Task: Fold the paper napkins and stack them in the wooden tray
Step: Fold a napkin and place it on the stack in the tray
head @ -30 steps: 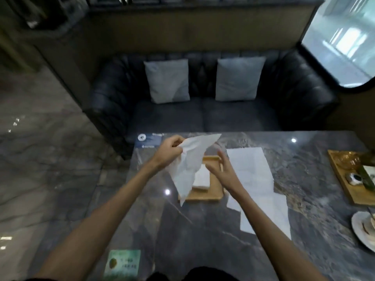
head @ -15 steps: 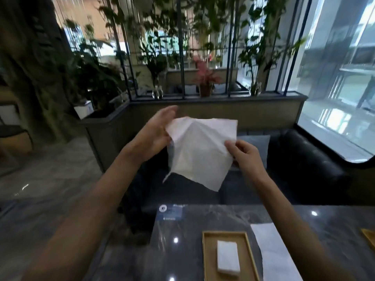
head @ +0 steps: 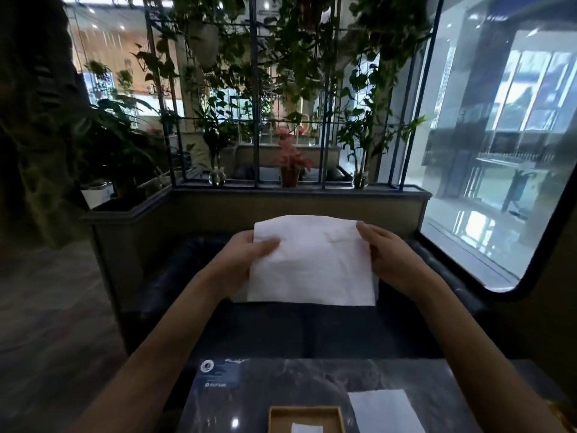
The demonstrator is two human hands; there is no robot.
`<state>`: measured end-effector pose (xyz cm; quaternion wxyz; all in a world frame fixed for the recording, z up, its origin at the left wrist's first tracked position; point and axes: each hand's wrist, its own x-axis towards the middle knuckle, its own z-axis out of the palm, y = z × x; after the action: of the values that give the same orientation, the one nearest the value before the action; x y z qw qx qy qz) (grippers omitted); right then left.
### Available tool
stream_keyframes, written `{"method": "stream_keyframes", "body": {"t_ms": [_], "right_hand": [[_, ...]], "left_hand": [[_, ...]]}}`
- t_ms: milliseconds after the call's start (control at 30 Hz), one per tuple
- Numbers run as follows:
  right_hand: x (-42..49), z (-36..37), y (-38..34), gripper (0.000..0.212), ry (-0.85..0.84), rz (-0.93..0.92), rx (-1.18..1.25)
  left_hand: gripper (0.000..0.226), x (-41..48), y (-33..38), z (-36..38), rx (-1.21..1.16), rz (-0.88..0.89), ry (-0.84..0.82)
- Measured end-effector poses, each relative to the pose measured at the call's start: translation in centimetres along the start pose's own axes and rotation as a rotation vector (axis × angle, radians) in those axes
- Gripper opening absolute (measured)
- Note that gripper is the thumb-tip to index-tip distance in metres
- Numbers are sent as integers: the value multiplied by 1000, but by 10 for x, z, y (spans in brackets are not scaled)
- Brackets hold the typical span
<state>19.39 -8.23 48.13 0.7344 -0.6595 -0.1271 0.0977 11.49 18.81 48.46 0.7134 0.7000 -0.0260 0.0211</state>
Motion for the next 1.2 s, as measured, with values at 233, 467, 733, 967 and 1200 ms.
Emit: {"method": "stream_keyframes", "body": {"t_ms": [233, 467, 733, 967, 1200], "right_hand": [[12, -35, -15, 33, -56, -65, -4], [33, -45, -48, 33, -53, -102, -64], [45, -39, -77, 19, -10, -277, 61], [53, -37, -98, 28, 95, -514, -39], [56, -38, -104, 45, 135, -564, -90]], "left_hand": [[27, 27, 15, 21, 83, 21, 22], [24, 46, 45, 18, 147, 91, 71], [27, 57, 75, 11, 45, 385, 58], [49, 52, 95, 16, 295, 693, 128], [25, 62, 98, 7, 260, 728, 175]]}}
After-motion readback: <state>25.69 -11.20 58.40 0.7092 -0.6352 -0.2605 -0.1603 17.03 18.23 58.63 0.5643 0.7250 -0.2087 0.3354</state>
